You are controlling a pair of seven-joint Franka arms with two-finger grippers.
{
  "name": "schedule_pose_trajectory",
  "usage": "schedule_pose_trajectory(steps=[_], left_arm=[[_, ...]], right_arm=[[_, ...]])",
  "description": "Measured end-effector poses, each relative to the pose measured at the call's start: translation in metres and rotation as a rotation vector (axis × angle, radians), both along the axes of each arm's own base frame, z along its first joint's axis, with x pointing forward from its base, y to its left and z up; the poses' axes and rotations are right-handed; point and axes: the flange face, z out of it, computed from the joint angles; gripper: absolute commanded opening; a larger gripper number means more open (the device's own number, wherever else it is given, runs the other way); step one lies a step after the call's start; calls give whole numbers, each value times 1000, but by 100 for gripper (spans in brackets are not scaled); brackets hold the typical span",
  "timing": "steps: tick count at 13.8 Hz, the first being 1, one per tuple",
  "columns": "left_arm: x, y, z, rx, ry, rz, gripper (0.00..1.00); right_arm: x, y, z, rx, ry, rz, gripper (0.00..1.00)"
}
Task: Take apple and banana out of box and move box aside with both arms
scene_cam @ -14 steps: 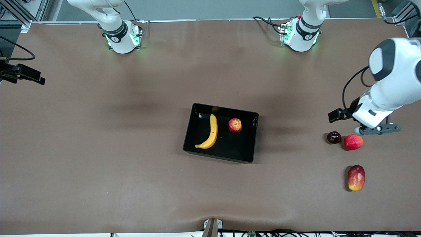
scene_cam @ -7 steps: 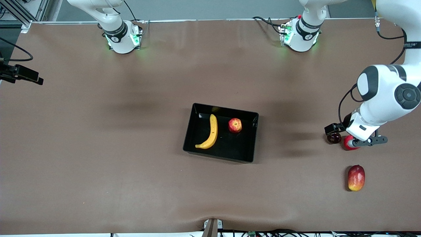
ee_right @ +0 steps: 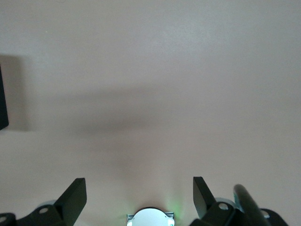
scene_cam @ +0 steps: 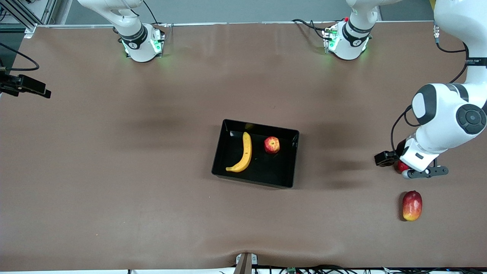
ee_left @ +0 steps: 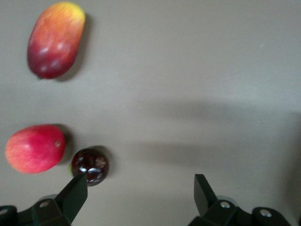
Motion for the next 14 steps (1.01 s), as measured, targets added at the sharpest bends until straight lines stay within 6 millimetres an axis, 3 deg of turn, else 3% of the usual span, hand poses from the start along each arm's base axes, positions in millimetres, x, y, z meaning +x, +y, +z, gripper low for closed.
schedule_pose_trajectory(steps=[3, 7, 11, 14], left_arm=[[1, -64, 10, -14, -15, 15, 100], [-20, -186, 16, -39, -10, 49, 100], [-45, -303, -5, -67, 17, 77, 100], [-61, -365, -38, -74, 54, 120, 100]], right_arm=[[0, 0, 0, 0, 0, 0, 100], [0, 1, 0, 0, -1, 2, 100], [0, 1, 0, 0, -1, 3, 100], [0, 1, 0, 0, -1, 3, 100]])
